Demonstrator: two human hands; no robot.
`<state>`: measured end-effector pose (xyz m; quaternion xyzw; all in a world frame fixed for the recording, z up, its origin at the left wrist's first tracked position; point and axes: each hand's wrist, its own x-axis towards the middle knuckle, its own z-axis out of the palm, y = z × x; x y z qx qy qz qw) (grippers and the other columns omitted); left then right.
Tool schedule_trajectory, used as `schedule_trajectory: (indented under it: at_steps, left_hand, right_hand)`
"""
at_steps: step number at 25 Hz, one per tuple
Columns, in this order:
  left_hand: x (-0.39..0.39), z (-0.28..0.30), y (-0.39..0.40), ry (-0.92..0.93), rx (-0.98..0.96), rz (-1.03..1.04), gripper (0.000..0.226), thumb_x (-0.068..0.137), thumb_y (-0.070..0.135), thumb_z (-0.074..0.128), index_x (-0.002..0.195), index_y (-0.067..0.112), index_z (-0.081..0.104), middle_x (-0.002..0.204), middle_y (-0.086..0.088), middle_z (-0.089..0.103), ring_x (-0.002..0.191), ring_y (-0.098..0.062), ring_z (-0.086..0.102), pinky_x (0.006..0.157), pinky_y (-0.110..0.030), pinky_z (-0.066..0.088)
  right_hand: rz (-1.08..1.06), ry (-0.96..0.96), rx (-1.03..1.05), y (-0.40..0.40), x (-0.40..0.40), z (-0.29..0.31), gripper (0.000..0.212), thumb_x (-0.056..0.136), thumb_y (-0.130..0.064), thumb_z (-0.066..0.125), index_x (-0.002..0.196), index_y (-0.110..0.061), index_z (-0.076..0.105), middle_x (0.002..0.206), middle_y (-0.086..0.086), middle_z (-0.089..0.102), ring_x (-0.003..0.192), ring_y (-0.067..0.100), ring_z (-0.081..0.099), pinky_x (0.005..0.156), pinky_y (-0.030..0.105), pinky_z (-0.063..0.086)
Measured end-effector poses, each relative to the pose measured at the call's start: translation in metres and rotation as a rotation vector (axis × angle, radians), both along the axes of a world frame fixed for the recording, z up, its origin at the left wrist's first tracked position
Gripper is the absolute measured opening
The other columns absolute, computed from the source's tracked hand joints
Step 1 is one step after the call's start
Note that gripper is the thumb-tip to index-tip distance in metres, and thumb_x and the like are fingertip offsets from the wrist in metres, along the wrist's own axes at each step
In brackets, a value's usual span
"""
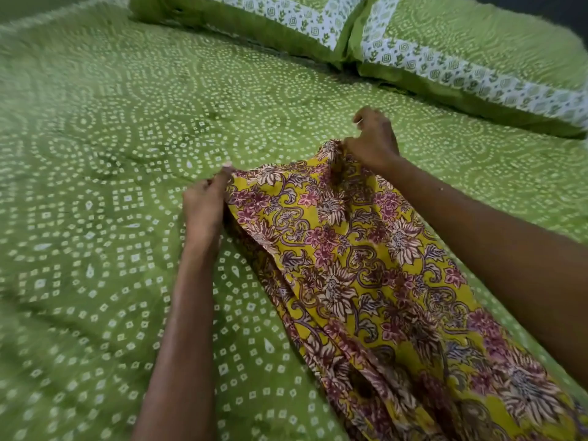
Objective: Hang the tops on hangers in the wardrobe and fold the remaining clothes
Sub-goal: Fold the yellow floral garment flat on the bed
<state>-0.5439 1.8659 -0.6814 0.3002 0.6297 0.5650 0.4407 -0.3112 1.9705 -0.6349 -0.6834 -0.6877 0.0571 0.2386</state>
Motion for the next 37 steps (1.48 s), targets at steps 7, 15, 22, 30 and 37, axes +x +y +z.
schedule_trajectory:
  at_steps: [7, 15, 22, 30, 37]
  left_hand:
    - [0.004, -0.001, -0.001, 0.377, 0.038, 0.096, 0.008, 0.092, 0.011, 0.056, 0.099, 0.012, 0.06, 0.083, 0.004, 0.058, 0.059, 0.001, 0.047, 0.044, -0.006, 0.042]
    - [0.006, -0.002, -0.002, 0.455, -0.011, 0.098, 0.019, 0.092, 0.005, 0.05, 0.105, 0.003, 0.064, 0.071, 0.007, 0.051, 0.053, 0.001, 0.038, 0.039, -0.009, 0.035]
    - [0.001, -0.008, 0.006, 0.409, 0.053, 0.08, 0.024, 0.091, 0.004, 0.049, 0.075, 0.018, 0.06, 0.072, 0.008, 0.052, 0.063, -0.005, 0.046, 0.043, -0.008, 0.033]
    - [0.006, 0.0, 0.011, 0.363, 0.285, -0.059, 0.022, 0.09, -0.008, 0.046, 0.078, 0.0, 0.064, 0.067, -0.001, 0.069, 0.061, -0.011, 0.061, 0.063, -0.024, 0.049]
    - [0.0, -0.037, 0.021, 0.613, 0.154, 0.083, 0.03, 0.093, 0.008, 0.046, 0.12, -0.001, 0.053, 0.12, -0.012, 0.054, 0.106, -0.02, 0.051, 0.089, -0.014, 0.037]
  right_hand:
    - [0.378, 0.189, -0.666, -0.228, -0.009, -0.008, 0.037, 0.077, -0.053, 0.066, 0.091, -0.02, 0.06, 0.078, -0.007, 0.061, 0.066, 0.005, 0.052, 0.058, 0.022, 0.041]
    - [0.193, 0.166, -0.259, -0.376, 0.039, -0.015, 0.011, 0.078, -0.034, 0.059, 0.083, -0.037, 0.049, 0.068, -0.011, 0.053, 0.056, 0.001, 0.049, 0.049, 0.016, 0.036]
    - [0.196, -0.101, -0.237, -0.407, 0.009, -0.046, 0.02, 0.079, -0.046, 0.044, 0.09, -0.031, 0.053, 0.078, -0.014, 0.059, 0.06, 0.0, 0.054, 0.055, 0.006, 0.035]
    - [0.086, -0.254, 0.341, -0.418, 0.019, -0.01, 0.025, 0.088, -0.017, 0.053, 0.089, -0.006, 0.076, 0.073, 0.011, 0.069, 0.059, 0.015, 0.054, 0.057, 0.019, 0.041]
    - [0.313, -0.202, -0.094, -0.427, 0.018, -0.06, 0.034, 0.096, -0.034, 0.032, 0.11, -0.024, 0.062, 0.08, -0.003, 0.068, 0.049, 0.007, 0.057, 0.041, 0.017, 0.045]
